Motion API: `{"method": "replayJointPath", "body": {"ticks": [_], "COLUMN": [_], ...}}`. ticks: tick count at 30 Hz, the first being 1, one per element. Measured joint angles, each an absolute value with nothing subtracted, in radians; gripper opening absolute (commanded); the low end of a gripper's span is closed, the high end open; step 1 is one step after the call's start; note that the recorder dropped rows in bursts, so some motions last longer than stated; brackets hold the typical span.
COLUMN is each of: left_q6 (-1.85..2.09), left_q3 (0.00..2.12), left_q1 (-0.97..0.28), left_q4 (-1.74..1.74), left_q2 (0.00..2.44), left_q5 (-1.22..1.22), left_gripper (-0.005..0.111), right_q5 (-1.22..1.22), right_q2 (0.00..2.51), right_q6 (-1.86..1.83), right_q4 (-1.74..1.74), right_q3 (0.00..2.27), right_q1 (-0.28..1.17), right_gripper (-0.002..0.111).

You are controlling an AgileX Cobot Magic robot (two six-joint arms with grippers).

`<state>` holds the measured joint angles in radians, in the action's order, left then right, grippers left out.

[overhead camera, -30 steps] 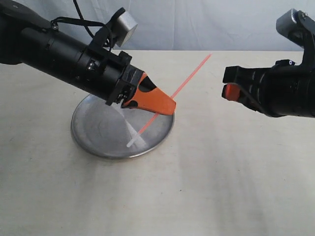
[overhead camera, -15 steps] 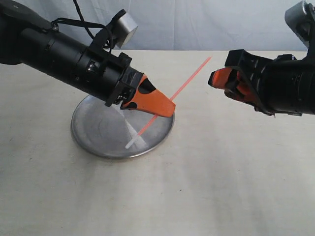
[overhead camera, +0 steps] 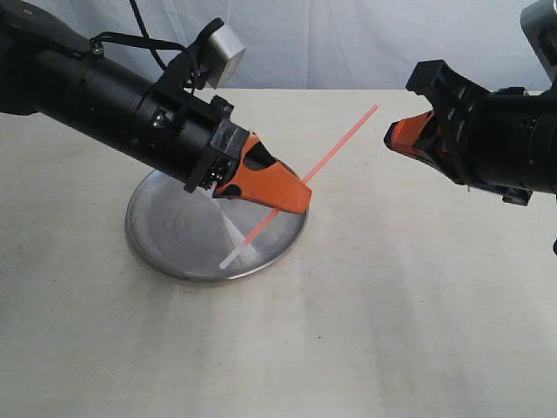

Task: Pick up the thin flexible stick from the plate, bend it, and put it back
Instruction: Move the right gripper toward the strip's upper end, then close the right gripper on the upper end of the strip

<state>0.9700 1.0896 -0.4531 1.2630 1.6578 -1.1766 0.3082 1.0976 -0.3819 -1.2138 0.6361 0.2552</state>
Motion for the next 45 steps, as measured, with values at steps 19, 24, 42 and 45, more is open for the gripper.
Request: {"method": "replayJointPath", "body": {"ticks": [19, 24, 42, 45], "left_q6": [0.948, 0.925, 0.918, 0.918], "left_q3": [1.089, 1.089, 1.089, 1.089], "left_q1": [-0.601, -0.604, -0.608, -0.610], "left_q4": [1.252, 1.227, 1.246, 1.251], "left_q2": [1.658, 1.658, 1.658, 1.658], "left_q5": [-1.027, -0.979, -1.005, -1.007], "left_gripper": [0.000, 0.000, 0.000, 0.000], "right_q5": [0.429, 0.452, 0.377, 0.369], "right_q2": [1.077, 1.014, 0.958, 0.958], "right_q6": [-0.386, -0.386, -0.386, -0.386], "right_q4": [-1.239, -1.239, -1.012, -1.013], "right_q3": [0.636, 0.636, 0.636, 0.636], "right_q1": [0.253, 0.253, 0.253, 0.253], "right_gripper": [0.017, 0.014, 0.060, 0.050]}}
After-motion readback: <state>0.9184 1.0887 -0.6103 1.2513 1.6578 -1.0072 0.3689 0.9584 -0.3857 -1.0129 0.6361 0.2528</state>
